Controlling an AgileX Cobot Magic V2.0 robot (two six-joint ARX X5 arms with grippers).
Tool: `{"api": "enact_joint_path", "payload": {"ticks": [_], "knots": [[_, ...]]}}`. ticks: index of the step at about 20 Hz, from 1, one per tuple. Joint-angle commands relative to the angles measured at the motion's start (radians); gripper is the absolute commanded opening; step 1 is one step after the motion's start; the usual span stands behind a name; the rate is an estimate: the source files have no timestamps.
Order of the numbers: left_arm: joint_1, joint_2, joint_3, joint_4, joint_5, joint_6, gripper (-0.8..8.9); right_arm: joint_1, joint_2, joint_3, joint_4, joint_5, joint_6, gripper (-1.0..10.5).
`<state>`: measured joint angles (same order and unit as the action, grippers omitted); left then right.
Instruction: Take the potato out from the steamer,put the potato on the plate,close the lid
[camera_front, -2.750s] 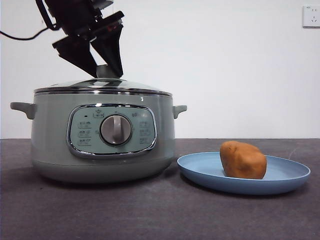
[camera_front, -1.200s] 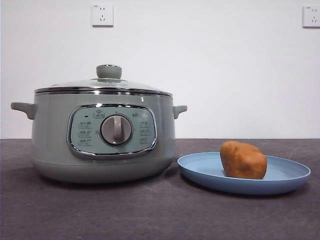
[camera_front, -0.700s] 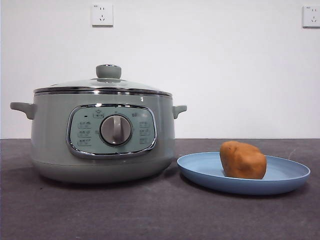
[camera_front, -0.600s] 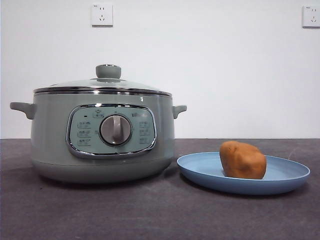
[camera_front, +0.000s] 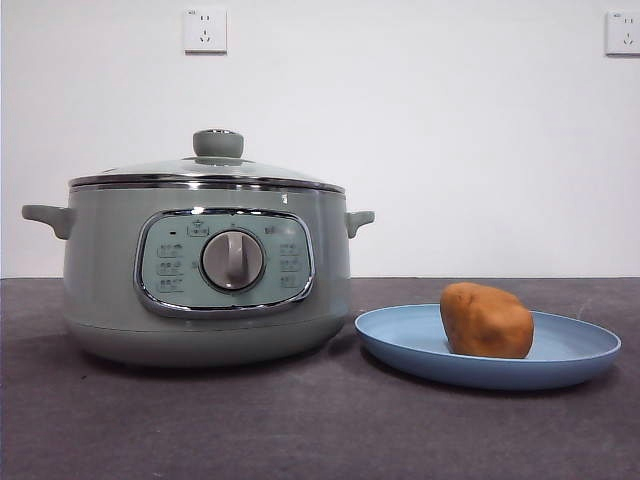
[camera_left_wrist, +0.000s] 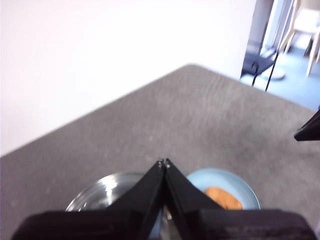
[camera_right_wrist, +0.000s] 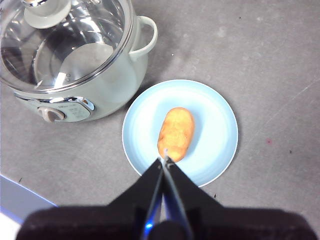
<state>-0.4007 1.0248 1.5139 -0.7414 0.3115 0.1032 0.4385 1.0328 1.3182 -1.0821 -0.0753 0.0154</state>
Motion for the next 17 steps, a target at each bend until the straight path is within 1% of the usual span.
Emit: {"api": "enact_joint_path", "payload": {"ticks": [1,2,4,6,7,9,11,12,15,17], "knots": [[-0.002,-0.115,-0.314,0.246,0.006,-0.037,-0.03,0.001,0.0,-0.004,0.002,0.003,0.011,0.0],[0.002,-0.173,-0.441,0.347,0.005,-0.059,-0.03,0.001,0.0,-0.004,0.002,0.003,0.011,0.0],[0.027,-0.288,-0.68,0.531,0.004,-0.129,-0.03,0.001,0.0,-0.004,0.002,0.003,0.011,0.0],[0.07,-0.403,-0.884,0.67,0.0,-0.2,-0.03,0.001,0.0,-0.004,0.002,0.003,0.011,0.0],[0.093,-0.459,-0.971,0.718,-0.021,-0.235,-0.03,0.001,0.0,-0.004,0.002,0.003,0.011,0.0],[0.132,-0.578,-1.124,0.765,-0.108,-0.311,-0.03,0.001,0.0,-0.004,0.002,0.003,0.011,0.0],[0.16,-0.679,-1.234,0.766,-0.194,-0.37,-0.03,0.001,0.0,-0.004,0.002,0.003,0.011,0.0],[0.172,-0.719,-1.275,0.766,-0.213,-0.385,-0.03,0.001,0.0,-0.004,0.002,0.003,0.011,0.0],[0.21,-0.812,-1.379,0.76,-0.211,-0.392,-0.03,0.001,0.0,-0.004,0.002,0.003,0.011,0.0],[0.228,-0.842,-1.423,0.753,-0.203,-0.393,-0.03,0.001,0.0,-0.004,0.002,0.003,0.011,0.0]]}}
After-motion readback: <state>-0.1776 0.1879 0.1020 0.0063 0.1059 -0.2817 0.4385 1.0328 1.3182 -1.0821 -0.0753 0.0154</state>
